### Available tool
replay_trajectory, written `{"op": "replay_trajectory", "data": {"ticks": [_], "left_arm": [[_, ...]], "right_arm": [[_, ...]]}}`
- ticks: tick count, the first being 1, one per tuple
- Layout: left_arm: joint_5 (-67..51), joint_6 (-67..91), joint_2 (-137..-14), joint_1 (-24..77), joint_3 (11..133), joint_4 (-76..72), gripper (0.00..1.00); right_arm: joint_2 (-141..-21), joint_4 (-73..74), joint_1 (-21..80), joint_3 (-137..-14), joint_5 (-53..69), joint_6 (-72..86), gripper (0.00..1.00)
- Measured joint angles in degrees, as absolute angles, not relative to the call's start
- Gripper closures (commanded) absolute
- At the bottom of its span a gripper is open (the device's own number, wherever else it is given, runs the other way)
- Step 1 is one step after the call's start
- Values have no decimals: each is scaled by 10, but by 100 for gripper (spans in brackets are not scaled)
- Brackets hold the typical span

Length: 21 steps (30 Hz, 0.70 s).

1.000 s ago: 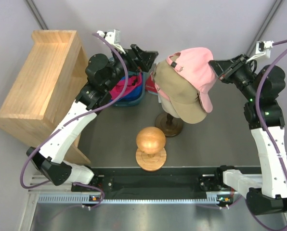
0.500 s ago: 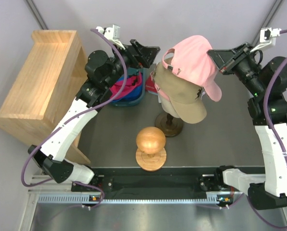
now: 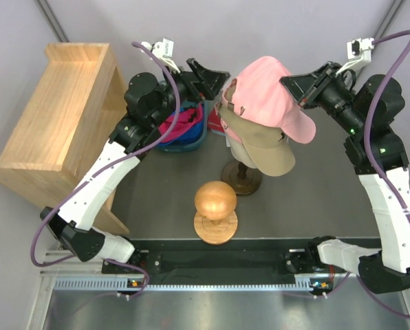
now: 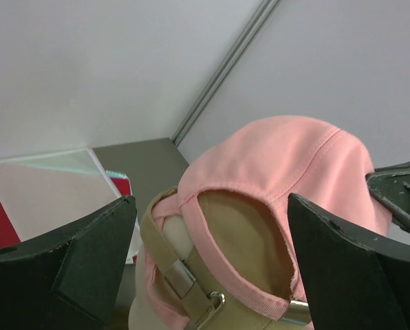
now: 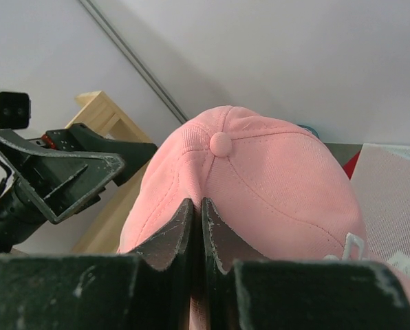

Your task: Stack the hats

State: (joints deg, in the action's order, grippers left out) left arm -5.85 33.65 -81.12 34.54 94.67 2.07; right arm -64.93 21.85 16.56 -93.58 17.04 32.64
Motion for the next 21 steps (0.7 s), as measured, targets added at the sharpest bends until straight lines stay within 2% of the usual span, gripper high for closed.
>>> {"op": "replay_trajectory", "data": {"ticks": [8, 12, 15, 18, 19, 21], "left_arm": [[-65, 357, -809, 347, 927, 89, 14], [-64, 368, -805, 349, 918, 117, 21], [-64, 380, -794, 350, 901, 126, 28], [-64, 389, -782, 350, 891, 129, 35], [-64, 392, -779, 350, 886, 129, 36], [-64, 394, -775, 351, 882, 130, 38]], "right_arm": [[-651, 229, 179, -939, 163, 314, 94], [-650, 235, 181, -938, 161, 312, 91], [-650, 236, 183, -938, 161, 313, 80], [-650, 236, 184, -937, 161, 317, 61], [-650, 236, 184, -937, 161, 320, 49], [-647, 236, 185, -932, 161, 324, 33]]}}
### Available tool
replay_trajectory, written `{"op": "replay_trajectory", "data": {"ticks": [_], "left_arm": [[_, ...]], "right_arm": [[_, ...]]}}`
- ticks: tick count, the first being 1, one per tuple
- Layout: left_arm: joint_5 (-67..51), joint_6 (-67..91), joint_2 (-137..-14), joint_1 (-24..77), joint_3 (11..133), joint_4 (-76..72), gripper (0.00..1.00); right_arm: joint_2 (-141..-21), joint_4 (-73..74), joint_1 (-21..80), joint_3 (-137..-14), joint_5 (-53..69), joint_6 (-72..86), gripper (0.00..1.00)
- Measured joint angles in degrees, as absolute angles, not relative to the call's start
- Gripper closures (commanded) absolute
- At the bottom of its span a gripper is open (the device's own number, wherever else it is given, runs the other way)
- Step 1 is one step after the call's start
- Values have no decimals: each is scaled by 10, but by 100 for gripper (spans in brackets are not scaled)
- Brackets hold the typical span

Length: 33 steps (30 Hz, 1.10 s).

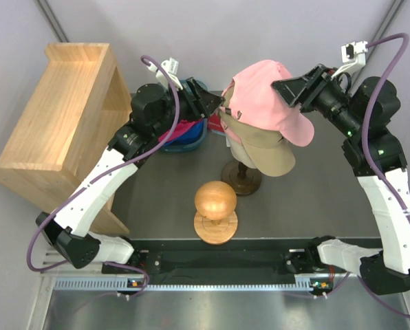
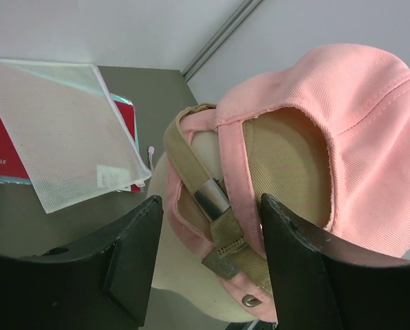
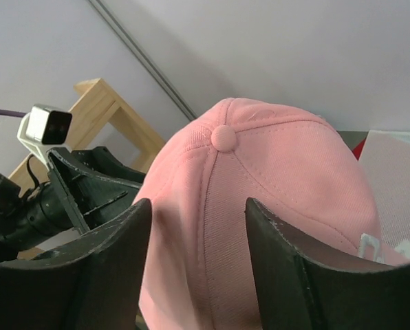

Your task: Stack the hats

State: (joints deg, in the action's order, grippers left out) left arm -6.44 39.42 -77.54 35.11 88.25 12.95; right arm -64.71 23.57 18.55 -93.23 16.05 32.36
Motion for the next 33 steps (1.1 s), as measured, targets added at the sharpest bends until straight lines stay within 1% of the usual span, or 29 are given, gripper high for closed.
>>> {"op": "replay_trajectory", "data": {"ticks": [1, 2, 4, 9, 15, 19, 23, 27, 33], "left_arm": [[-64, 396, -775, 352, 881, 130, 39], [-64, 397, -774, 353, 881, 129, 39], [-64, 399, -774, 354, 879, 129, 41], [-60, 403, -766, 354, 869, 128, 41], [-55, 403, -763, 354, 865, 127, 41], [-51, 399, -763, 354, 865, 127, 41], [-51, 394, -759, 354, 860, 127, 41], [-50, 389, -756, 354, 858, 127, 41], [-49, 380, -755, 354, 857, 129, 41]], "right_arm": [[-645, 236, 186, -927, 160, 326, 23], [-642, 236, 186, -922, 160, 330, 20], [-638, 238, 186, -915, 155, 338, 16], [-607, 252, 166, -900, 130, 376, 14], [-535, 255, 89, -845, 120, 454, 14], [-476, 252, 49, -753, 112, 530, 15], [-423, 259, 36, -656, 103, 604, 15], [-381, 257, 33, -581, 90, 663, 15], [-329, 240, 28, -499, 76, 706, 15]]}}
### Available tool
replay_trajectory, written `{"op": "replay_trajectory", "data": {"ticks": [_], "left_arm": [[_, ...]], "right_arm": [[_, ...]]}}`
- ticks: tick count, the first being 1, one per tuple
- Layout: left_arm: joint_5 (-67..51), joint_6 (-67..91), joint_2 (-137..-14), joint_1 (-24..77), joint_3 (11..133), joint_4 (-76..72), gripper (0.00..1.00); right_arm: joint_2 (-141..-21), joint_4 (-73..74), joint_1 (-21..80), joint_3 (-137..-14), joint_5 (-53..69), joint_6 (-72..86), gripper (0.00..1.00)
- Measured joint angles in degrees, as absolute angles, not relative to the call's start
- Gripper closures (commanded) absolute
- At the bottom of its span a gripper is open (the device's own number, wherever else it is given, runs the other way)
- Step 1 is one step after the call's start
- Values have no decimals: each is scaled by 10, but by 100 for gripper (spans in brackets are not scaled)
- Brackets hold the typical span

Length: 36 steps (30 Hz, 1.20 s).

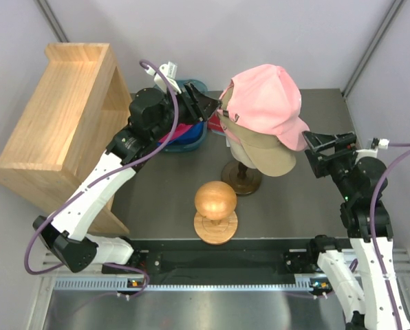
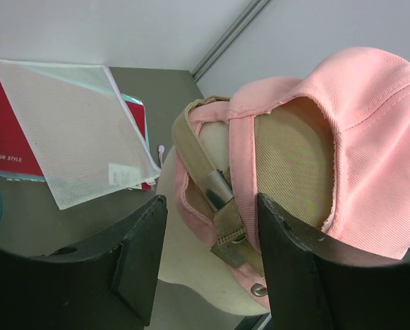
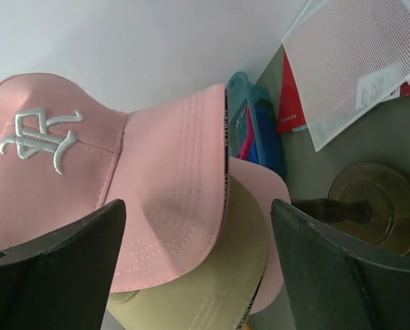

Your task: Stack the hats

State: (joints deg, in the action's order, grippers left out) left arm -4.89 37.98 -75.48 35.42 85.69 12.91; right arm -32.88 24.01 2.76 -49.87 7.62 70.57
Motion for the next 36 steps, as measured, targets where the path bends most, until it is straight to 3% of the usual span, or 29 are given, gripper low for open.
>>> {"op": "replay_trajectory", "data": {"ticks": [14, 17, 20, 26, 28, 36], "left_arm": [[-49, 373, -753, 354, 854, 129, 41], [-49, 371, -751, 354, 853, 129, 41], [-46, 370, -751, 354, 851, 130, 41], [-27, 364, -742, 352, 842, 131, 39], [-20, 362, -740, 352, 839, 132, 39], [-14, 360, -735, 351, 821, 121, 39]], "right_arm": [[-345, 47, 18, -423, 102, 701, 28], [-360, -10, 16, -407, 115, 697, 42], [-377, -39, 16, -400, 129, 696, 67], [-388, -49, 3, -427, 138, 703, 96], [-387, -33, 2, -448, 143, 701, 100], [-383, 52, 2, -488, 147, 689, 100]]}}
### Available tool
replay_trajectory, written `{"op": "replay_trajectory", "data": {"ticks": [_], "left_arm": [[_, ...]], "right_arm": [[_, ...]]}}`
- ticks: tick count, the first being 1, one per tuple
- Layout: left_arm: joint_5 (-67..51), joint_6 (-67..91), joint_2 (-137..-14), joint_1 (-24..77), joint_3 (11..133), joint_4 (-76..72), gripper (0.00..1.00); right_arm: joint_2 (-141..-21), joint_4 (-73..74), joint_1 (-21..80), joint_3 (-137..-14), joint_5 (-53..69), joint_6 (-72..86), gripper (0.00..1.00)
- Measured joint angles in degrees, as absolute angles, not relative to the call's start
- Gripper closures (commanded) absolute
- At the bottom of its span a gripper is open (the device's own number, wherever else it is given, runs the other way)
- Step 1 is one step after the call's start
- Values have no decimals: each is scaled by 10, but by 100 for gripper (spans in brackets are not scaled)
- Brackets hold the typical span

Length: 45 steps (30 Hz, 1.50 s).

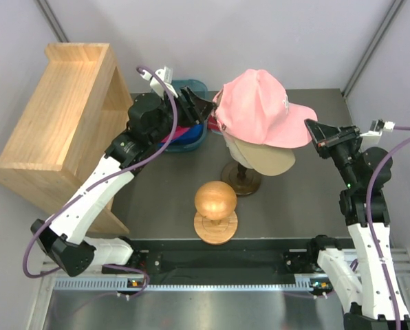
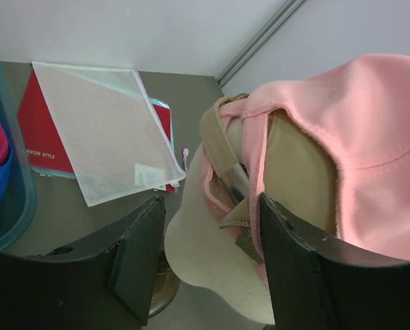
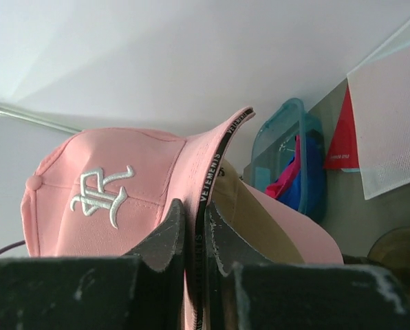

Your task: Stack the hats

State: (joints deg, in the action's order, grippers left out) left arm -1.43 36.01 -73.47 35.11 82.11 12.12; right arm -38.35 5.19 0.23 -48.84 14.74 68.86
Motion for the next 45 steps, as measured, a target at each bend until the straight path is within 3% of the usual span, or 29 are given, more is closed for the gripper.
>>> {"op": "replay_trajectory", "data": {"ticks": [21, 45], "left_arm": [[-26, 366, -745, 352, 783, 54, 40], [-32, 369, -772, 352, 732, -81, 40]], "right_arm": [[-402, 196, 5, -529, 103, 597, 100], [-370, 173, 29, -469, 61, 609, 100]]}}
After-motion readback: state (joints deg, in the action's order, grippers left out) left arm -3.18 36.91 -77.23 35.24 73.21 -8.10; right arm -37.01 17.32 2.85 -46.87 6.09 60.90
